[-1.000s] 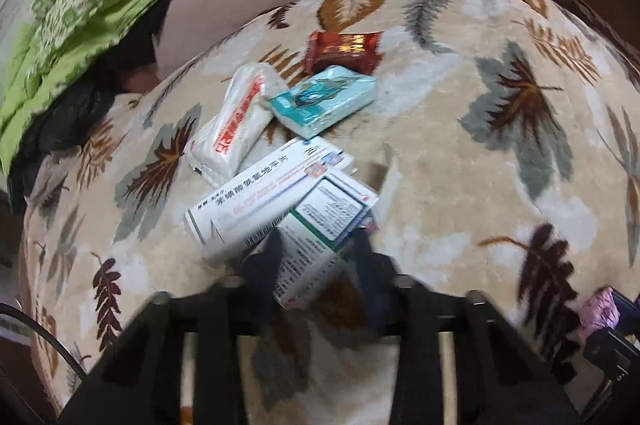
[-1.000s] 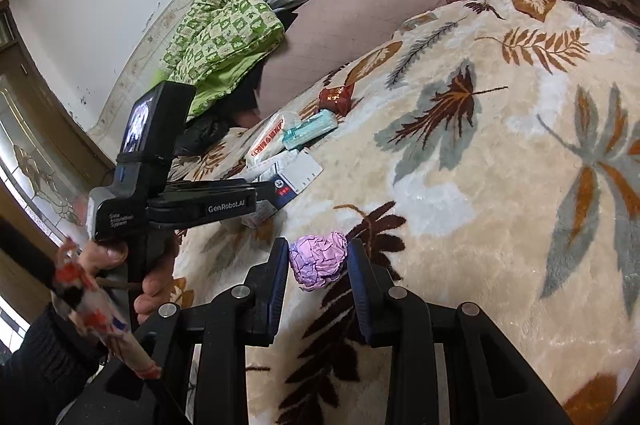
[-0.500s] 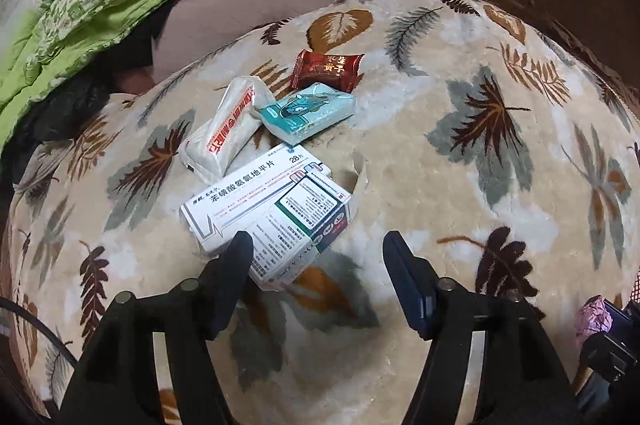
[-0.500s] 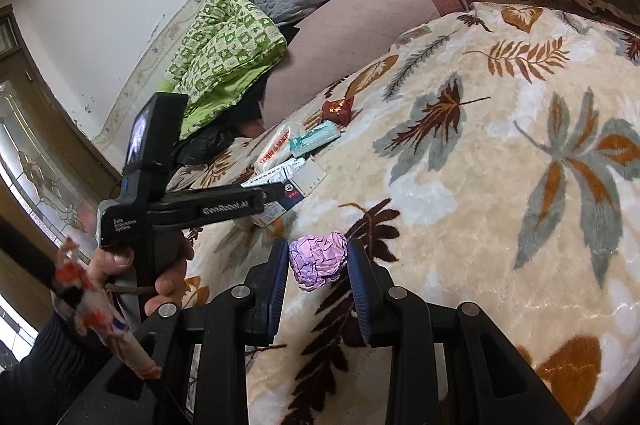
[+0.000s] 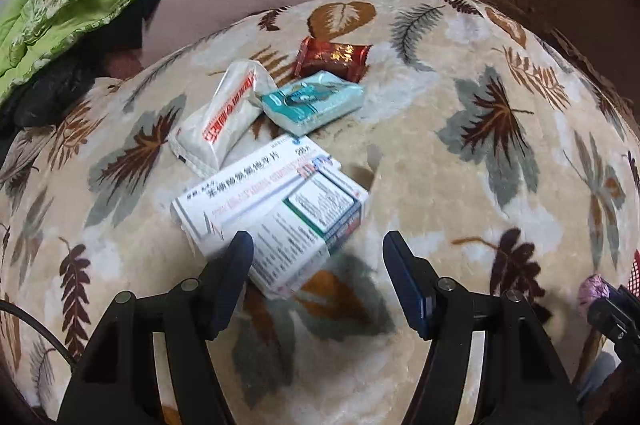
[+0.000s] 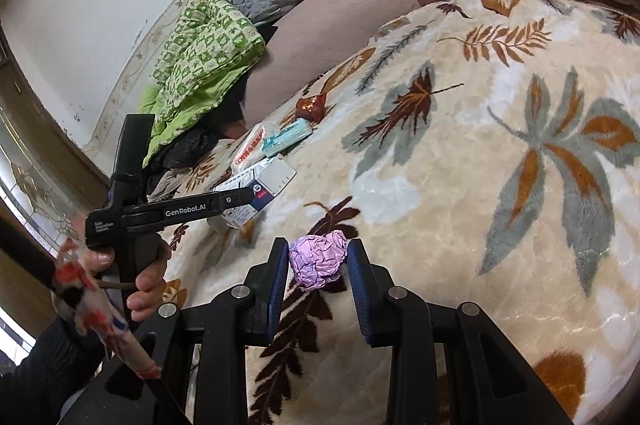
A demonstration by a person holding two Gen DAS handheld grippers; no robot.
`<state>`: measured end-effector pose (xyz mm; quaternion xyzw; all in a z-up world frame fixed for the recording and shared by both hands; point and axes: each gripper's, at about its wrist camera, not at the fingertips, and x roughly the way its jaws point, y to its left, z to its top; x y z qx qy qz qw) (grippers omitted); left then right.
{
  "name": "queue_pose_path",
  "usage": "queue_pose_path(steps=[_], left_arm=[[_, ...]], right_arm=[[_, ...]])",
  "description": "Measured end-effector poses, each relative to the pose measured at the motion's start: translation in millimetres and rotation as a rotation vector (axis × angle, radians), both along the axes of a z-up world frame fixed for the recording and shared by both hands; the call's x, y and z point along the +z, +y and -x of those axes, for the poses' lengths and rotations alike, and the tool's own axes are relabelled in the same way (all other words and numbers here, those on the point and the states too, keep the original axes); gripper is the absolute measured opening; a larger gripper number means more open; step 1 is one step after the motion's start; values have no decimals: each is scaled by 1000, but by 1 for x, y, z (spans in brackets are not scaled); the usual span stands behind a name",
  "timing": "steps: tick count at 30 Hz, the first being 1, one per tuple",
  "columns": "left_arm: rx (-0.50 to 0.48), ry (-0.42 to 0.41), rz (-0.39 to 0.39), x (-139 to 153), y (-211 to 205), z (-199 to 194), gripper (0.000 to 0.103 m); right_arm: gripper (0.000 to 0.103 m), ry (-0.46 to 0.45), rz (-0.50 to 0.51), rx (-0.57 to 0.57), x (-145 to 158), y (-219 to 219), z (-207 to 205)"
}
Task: Collect trash
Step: 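Grasp the white-green medicine box with the left tool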
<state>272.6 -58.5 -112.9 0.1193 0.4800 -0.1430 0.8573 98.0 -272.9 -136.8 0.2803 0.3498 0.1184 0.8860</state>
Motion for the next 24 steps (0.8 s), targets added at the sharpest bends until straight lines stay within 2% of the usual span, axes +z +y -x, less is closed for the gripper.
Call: queue_pose_path(steps=[3, 5, 8, 10, 12, 13, 15, 19, 24], left_arm=[[60, -23, -66, -3, 2, -13, 66], [58, -23, -104, -9, 1, -17, 66], [9, 47, -124, -23, -5, -15, 66], [-35, 49, -133, -23, -10, -9, 63], [-21, 54, -118, -21, -7, -10, 47], [-2, 64, -98, -19, -4, -11, 45], [37, 80, -61, -17, 5, -15, 45], [52, 89, -83, -15, 0, -11, 41], [95, 86, 25, 31, -7, 10, 41]], right_arm=[[33, 1, -17, -5, -1, -4, -1], [33, 1, -26, -2, -1, -4, -1], [33, -6, -26, -1, 1, -3, 1], [33, -12, -28, -3, 3, -4, 3], [33, -15, -30, -1, 5, -3, 3], [33, -17, -28, -1, 5, -3, 3], [33, -19, -26, 1, 7, -2, 4], [33, -26, -32, 5, 10, 0, 5], [33, -37, -34, 0, 21, -2, 9]])
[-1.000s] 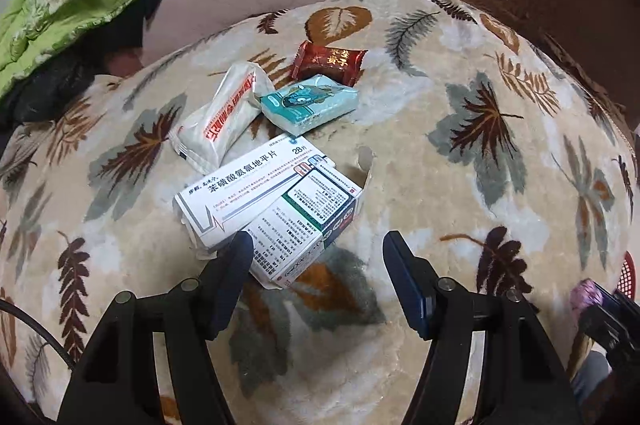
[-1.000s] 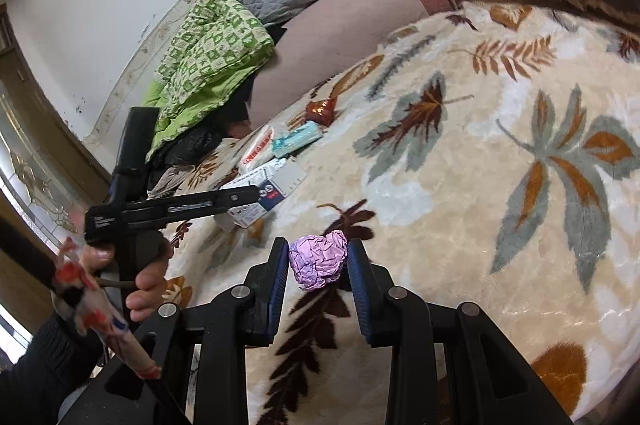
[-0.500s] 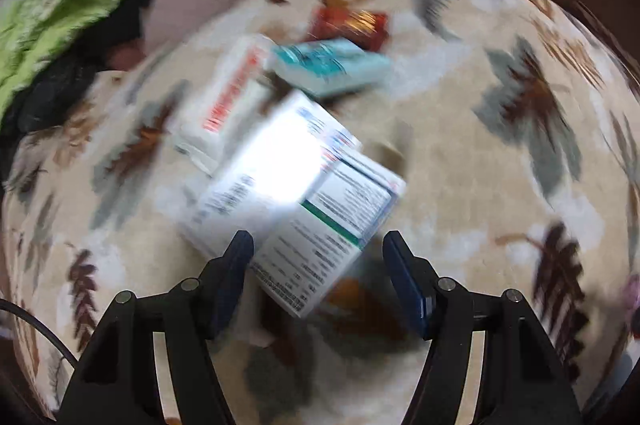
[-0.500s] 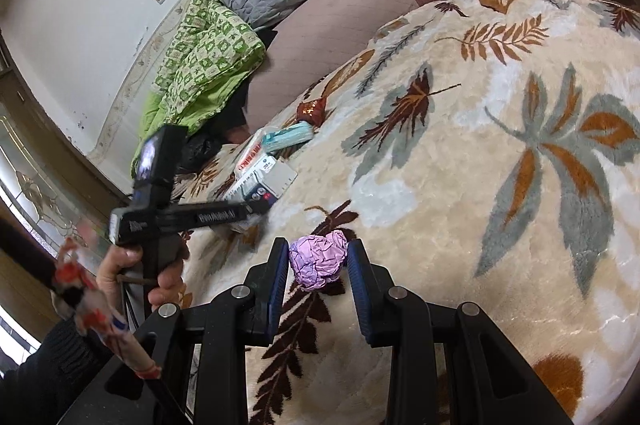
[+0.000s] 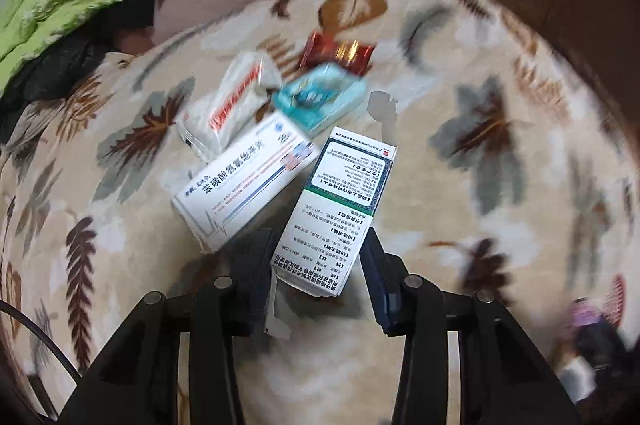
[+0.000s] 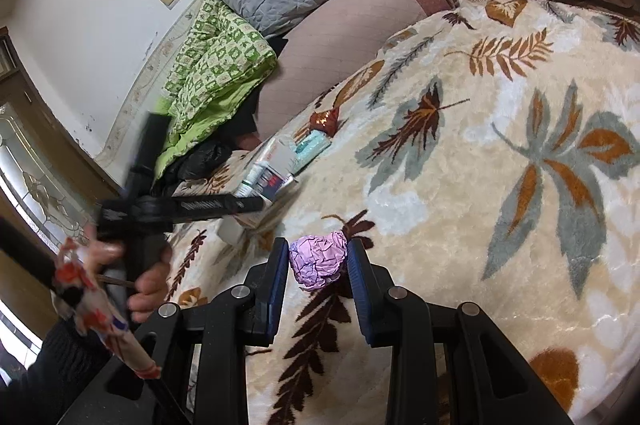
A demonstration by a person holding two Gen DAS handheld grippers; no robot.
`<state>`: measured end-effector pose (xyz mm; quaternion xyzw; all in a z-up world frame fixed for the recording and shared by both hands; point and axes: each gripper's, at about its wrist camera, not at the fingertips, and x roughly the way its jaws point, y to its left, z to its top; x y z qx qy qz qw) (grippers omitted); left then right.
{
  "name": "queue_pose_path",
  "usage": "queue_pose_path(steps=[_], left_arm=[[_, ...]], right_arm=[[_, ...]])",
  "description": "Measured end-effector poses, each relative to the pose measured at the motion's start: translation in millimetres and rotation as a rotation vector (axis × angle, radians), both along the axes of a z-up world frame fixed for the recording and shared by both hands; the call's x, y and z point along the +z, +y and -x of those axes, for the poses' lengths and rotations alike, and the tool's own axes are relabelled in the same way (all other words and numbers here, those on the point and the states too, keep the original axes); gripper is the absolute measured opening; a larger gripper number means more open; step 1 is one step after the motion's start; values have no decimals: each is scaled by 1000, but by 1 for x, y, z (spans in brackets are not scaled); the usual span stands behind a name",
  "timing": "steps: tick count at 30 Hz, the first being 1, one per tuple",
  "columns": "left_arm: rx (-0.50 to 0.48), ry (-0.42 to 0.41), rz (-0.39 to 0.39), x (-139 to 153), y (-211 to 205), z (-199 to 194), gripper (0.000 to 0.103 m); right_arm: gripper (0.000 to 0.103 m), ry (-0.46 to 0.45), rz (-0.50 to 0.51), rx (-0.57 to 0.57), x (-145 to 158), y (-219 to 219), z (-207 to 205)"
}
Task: Collect trash
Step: 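Grasp the white-green medicine box with the left tool, then carry the pink wrapper and medicine box over the red basket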
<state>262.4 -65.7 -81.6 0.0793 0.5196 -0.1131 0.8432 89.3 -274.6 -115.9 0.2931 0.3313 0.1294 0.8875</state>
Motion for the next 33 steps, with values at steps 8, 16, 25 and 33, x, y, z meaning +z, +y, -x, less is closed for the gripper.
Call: queue_pose_path(steps=[8, 16, 25, 33], left_arm=[[62, -50, 265, 70, -7, 86, 41], [69, -59, 419, 73, -12, 185, 41], [-15, -145, 428, 92, -39, 233, 41], [-116, -144, 438, 88, -67, 245, 41]], right_arm=[[33, -71, 17, -17, 55, 0, 45], [33, -95, 90, -35, 90, -10, 115], [33, -29, 165, -202, 94, -56, 163], [33, 26, 224, -373, 96, -99, 185]])
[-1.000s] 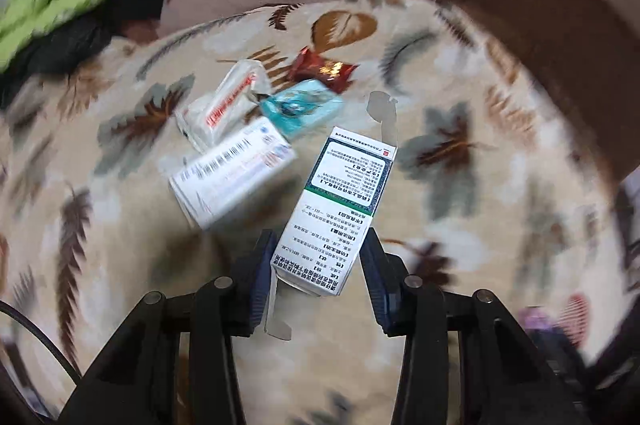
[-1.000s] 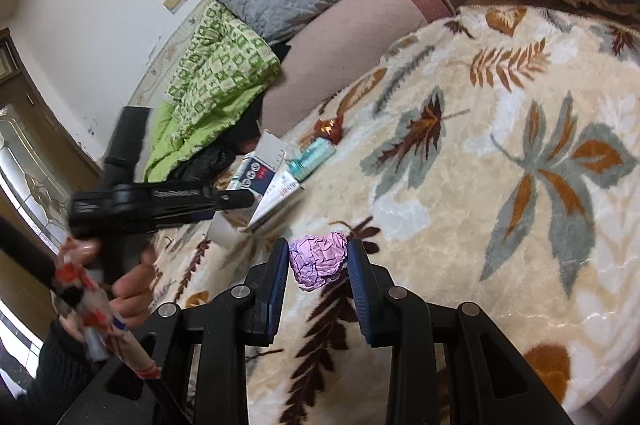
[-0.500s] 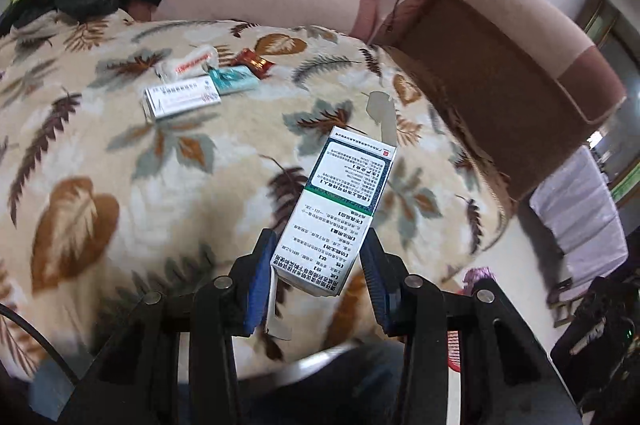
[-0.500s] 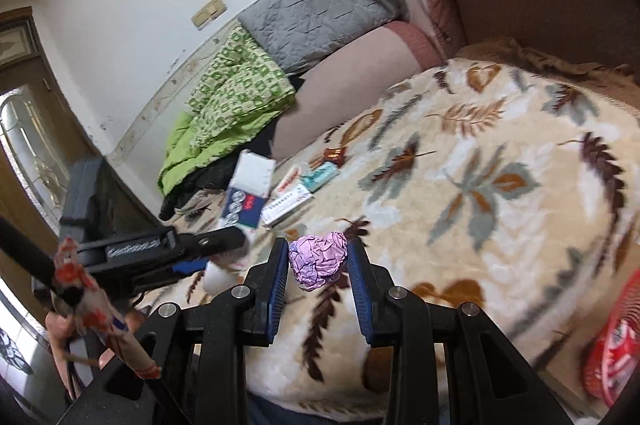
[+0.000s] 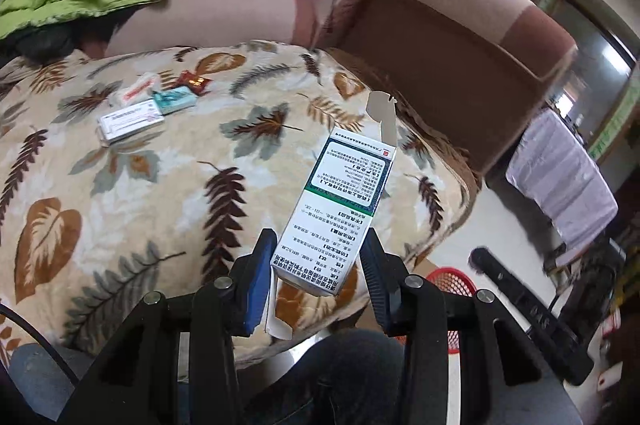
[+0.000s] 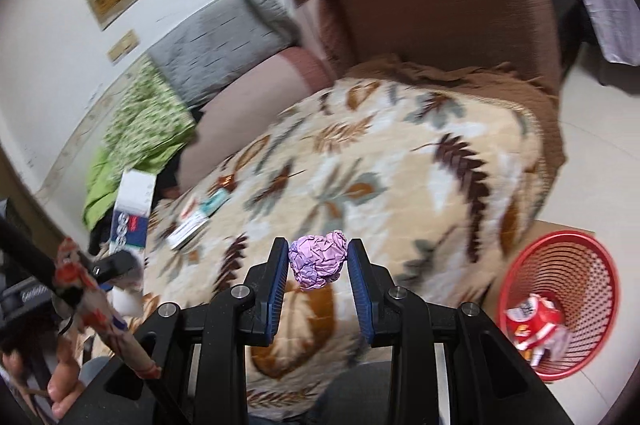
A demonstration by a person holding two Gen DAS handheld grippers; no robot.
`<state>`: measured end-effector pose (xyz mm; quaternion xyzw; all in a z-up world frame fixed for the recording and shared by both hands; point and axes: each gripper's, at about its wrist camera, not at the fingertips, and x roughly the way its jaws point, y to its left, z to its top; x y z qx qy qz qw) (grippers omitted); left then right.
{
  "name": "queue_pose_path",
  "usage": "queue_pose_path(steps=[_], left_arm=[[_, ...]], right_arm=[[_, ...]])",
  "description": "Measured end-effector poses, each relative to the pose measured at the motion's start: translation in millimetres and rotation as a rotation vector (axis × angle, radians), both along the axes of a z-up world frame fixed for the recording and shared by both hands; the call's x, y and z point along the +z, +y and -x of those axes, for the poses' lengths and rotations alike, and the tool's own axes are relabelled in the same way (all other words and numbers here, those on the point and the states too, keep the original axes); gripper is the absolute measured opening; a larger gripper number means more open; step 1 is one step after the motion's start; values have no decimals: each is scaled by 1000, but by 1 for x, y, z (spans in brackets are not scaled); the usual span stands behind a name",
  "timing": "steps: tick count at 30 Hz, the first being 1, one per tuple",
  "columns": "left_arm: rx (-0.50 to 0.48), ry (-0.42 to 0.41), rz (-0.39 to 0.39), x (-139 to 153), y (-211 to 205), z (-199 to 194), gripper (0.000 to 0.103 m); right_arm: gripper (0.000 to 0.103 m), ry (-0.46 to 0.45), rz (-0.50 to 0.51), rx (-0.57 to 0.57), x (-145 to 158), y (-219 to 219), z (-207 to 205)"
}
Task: Collect trash
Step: 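Carry the pink wrapper and medicine box over the red basket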
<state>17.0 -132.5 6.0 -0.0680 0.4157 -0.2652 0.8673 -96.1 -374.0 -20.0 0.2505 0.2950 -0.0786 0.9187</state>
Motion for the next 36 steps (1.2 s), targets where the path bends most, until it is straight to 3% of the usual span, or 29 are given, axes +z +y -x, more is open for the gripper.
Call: queue_pose_path(steps=[7, 15, 26, 36], left_arm=[[-63, -8, -9, -2, -19, 14, 41], [-104, -34, -25, 10, -36, 35, 41], [-205, -42, -43, 21, -81, 71, 41], [-312, 12, -38, 7, -124, 81, 41]], right_arm=[[33, 4, 8, -75, 5, -17, 9], [33, -32, -10, -81, 15, -20, 21], [33, -80, -28, -142, 24, -49, 67], [33, -108, -15, -247, 32, -77, 123]])
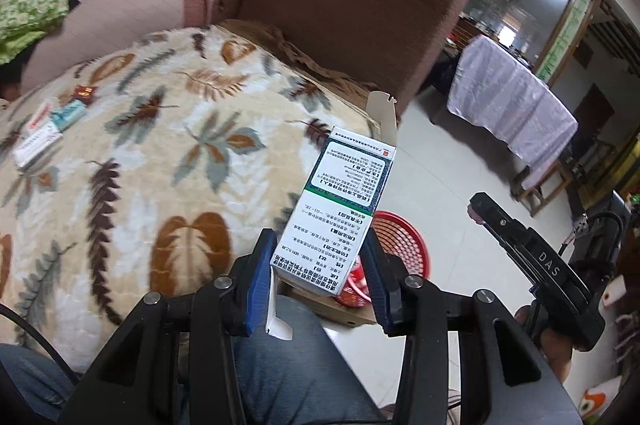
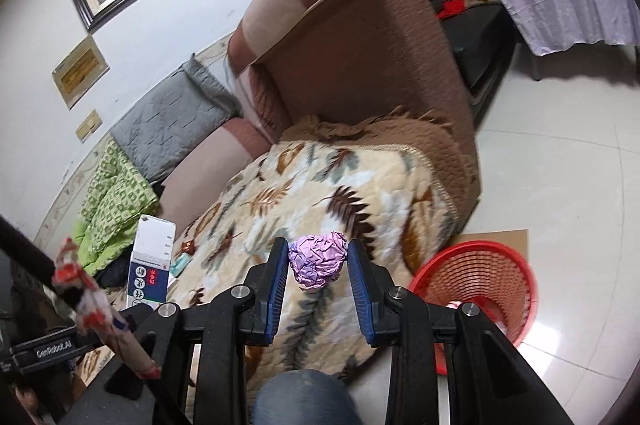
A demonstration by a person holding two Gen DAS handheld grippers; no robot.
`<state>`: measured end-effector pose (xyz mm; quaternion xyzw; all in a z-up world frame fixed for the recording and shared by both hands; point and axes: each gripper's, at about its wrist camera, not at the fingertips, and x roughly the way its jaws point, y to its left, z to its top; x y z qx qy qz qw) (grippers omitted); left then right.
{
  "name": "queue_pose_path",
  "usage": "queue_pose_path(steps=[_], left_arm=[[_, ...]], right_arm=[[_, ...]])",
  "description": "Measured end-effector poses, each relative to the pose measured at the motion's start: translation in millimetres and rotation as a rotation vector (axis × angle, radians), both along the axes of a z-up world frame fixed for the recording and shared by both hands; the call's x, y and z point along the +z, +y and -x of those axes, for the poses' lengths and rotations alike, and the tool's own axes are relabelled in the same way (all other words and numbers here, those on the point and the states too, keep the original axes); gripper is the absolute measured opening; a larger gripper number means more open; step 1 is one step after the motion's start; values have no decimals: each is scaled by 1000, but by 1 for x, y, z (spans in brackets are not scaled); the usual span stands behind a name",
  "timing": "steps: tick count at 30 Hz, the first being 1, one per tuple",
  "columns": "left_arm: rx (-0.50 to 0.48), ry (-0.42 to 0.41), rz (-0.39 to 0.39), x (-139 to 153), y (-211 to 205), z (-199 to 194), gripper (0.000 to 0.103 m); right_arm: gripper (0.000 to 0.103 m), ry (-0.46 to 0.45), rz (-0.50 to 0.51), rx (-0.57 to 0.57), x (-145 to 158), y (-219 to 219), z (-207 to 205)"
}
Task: Collect trash
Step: 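Carry the pink wrapper and medicine box over the red basket, then open both tools over the red mesh basket to drop the items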
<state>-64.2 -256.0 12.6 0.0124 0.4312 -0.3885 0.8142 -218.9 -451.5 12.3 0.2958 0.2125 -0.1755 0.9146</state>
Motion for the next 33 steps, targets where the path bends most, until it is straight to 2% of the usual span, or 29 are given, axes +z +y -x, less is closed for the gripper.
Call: queue_pose_path(steps=[5, 10, 12, 24, 33], left_arm=[[-91, 36, -20, -11, -36, 4, 41], [-227, 114, -20, -31, -78, 6, 41], [-253, 134, -29, -41, -94, 6, 41], [-329, 156, -149, -92, -181, 7, 42], [-320, 187, -194, -119, -196, 5, 42]], right_arm=[[33, 17, -42, -60, -12, -25, 23], [33, 37, -88, -96, -31, -42, 33], [33, 42, -101, -109, -37, -48, 36], [34, 27, -176, -193, -58, -88, 47], [34, 46, -216, -216, -72, -106, 47]])
